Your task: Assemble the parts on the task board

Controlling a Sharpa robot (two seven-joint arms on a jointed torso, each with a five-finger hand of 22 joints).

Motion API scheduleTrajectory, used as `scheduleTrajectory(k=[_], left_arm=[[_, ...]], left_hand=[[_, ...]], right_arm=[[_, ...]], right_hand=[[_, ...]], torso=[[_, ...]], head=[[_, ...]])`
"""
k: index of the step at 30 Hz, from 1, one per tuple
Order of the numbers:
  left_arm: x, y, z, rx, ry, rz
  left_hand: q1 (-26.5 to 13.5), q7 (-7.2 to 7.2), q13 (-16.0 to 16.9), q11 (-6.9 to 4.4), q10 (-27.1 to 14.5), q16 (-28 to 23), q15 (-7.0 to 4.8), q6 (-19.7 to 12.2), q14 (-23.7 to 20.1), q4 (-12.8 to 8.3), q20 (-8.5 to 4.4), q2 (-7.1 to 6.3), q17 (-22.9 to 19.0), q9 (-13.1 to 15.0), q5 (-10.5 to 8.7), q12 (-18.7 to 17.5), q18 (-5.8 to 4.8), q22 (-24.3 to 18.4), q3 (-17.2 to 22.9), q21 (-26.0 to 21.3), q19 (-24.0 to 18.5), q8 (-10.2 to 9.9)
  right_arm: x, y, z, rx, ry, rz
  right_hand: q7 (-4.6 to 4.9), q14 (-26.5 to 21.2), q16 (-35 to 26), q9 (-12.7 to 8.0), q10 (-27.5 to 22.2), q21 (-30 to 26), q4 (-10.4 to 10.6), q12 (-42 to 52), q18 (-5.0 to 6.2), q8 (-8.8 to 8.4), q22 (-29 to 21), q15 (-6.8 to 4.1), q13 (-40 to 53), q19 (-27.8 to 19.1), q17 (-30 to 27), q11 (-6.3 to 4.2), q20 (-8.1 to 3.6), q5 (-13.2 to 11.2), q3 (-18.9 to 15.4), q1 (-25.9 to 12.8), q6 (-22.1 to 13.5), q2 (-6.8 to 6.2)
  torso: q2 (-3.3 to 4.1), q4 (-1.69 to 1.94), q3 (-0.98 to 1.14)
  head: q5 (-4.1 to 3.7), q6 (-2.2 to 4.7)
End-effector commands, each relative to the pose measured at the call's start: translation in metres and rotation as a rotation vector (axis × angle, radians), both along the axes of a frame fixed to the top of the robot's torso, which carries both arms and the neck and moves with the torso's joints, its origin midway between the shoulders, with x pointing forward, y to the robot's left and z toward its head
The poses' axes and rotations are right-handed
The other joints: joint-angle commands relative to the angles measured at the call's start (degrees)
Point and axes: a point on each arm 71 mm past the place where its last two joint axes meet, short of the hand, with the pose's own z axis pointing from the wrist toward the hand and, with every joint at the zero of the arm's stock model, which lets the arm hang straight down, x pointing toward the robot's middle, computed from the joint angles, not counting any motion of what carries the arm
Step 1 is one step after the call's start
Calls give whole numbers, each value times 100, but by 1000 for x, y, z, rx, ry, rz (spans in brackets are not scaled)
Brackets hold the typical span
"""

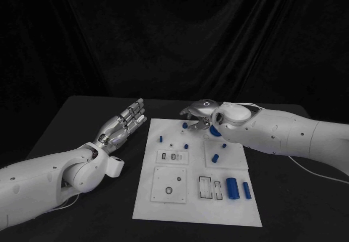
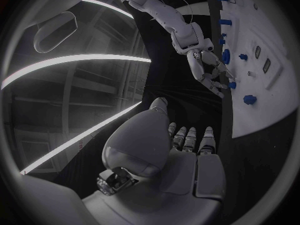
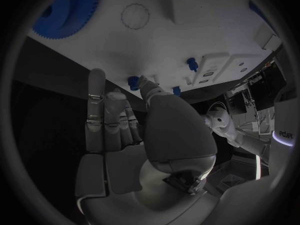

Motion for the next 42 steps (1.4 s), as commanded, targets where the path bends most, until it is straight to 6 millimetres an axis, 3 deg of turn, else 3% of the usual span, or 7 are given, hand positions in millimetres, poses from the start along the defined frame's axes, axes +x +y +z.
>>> scheduleTrajectory(k=[1,13,19,20,22,28,42], left_arm=[[-1,1,5,-27,-37,-6],[-1,8,5,-19,-35,10],[-1,9,4,-18,-34,11],[-1,9,4,-18,-34,11],[0,9,4,-18,-33,10],[0,11,4,-16,-31,12],[0,11,4,-17,-30,10]], left_hand=[[48,-78,-7,37,3,-21,41,-93,8,-4,40,-29,-6,-16,27,-20,98,-6,43,-19,2,-11],[46,-145,-7,36,3,-21,47,-121,8,-5,45,-33,-6,-20,26,-20,98,-6,49,-19,2,-16],[47,-77,-7,51,3,-21,49,-86,8,-6,50,-26,-6,-13,29,-20,98,-6,61,-19,2,-7],[48,-62,-7,53,3,-21,48,-82,8,-7,51,-25,-6,-12,30,-20,98,-6,64,-19,2,-6],[48,-62,-7,53,3,-21,48,-82,8,-7,51,-25,-6,-12,30,-20,98,-6,64,-19,2,-6],[50,-48,-7,55,3,-21,50,-78,8,-9,52,-20,-6,-12,31,-20,98,-6,69,-19,2,-6],[57,-37,-7,59,3,-21,54,-74,8,-14,53,-16,-6,-11,35,-20,98,-6,77,-19,2,-5]], right_arm=[[0,-9,6,36,-54,-27],[-15,-63,46,82,-109,-95],[-21,-95,48,116,-52,-175],[-21,-97,47,115,-43,-185],[-22,-106,42,106,-10,-218],[-24,-122,25,81,55,-276],[-24,-119,5,71,91,-269]], right_hand=[[-55,-107,-92,-49,-259,-116,-5,0,57,-34,-49,0,20,-86,-81,4,13,-36,-146,-35,-563,3],[119,-180,-214,101,355,-131,-71,315,42,202,136,-35,176,-75,-191,-66,-9,143,-210,159,666,218],[73,-774,-1253,190,1688,-427,-126,1816,52,346,67,-97,1057,-392,-1277,-360,-67,158,-306,184,1363,137],[85,-652,-1325,204,492,-607,-122,3457,61,254,57,-104,2594,-429,-1231,-434,-101,164,-416,149,1423,230],[47,-221,46,294,1107,-595,5,6131,51,239,177,-123,5261,-305,450,-421,-78,115,-541,-45,1564,240],[34,657,2444,500,3437,1190,213,8544,-266,194,2158,-160,8459,559,3392,-473,-123,150,-740,-388,1718,212],[17,996,3034,505,3601,2242,333,8639,-440,79,3294,-185,8625,1029,4197,-479,-151,182,-760,-551,1576,162]], torso=[[-5,-15,1],[-14,-31,3],[-31,-52,-3],[-32,-54,-3],[-44,-72,-9],[-74,-149,-35],[-70,-158,-25]], head=[[11,11],[-9,27],[-21,22],[-17,21],[-4,14],[97,-4],[142,-45]])
